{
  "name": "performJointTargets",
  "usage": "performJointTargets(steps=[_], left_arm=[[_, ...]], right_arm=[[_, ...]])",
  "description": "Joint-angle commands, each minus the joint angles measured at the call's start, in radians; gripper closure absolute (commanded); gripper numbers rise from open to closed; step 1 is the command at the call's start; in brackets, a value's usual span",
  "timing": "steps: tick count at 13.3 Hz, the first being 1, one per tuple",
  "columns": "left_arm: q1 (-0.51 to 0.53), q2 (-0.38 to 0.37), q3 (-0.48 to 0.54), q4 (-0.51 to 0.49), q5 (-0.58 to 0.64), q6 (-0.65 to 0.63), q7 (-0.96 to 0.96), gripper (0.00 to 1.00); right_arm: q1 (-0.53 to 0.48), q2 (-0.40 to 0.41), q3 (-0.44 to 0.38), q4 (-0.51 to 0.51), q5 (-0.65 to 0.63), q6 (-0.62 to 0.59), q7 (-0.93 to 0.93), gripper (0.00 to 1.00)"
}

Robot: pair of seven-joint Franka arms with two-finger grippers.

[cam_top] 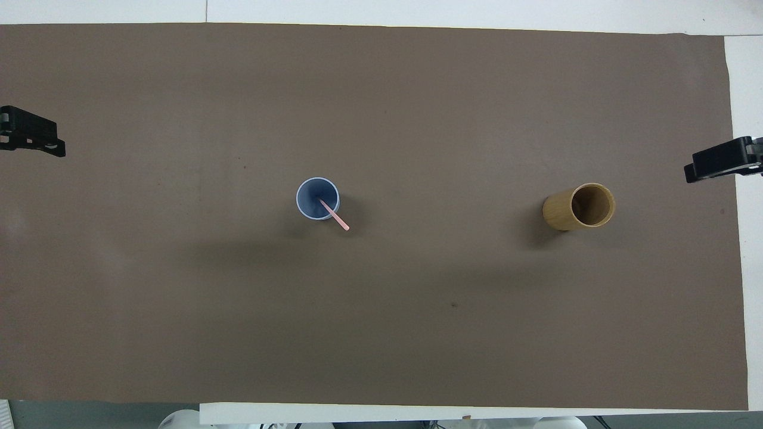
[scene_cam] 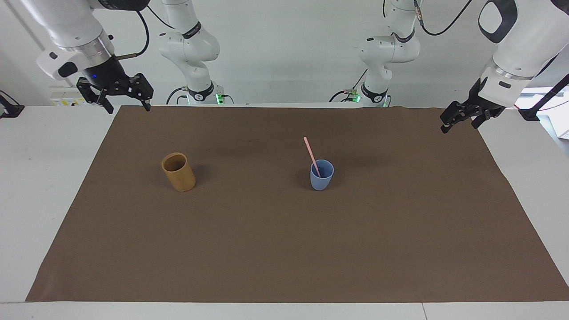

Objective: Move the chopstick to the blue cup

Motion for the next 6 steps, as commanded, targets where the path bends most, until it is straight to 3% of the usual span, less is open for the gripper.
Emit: performJointTargets(steps=[1, 6], left_arm=[[-0.003, -0.002, 0.003, 0.004, -0.001, -0.016, 0.003, 0.00], [-0.003, -0.002, 0.003, 0.004, -0.001, -0.016, 0.003, 0.00]], right_arm=[[0.013, -0.030, -0.034, -0.036, -0.011, 0.023, -0.003, 0.00], [0.023, -0.033, -0.036, -0.043, -0.015, 0.017, -0.003, 0.00]])
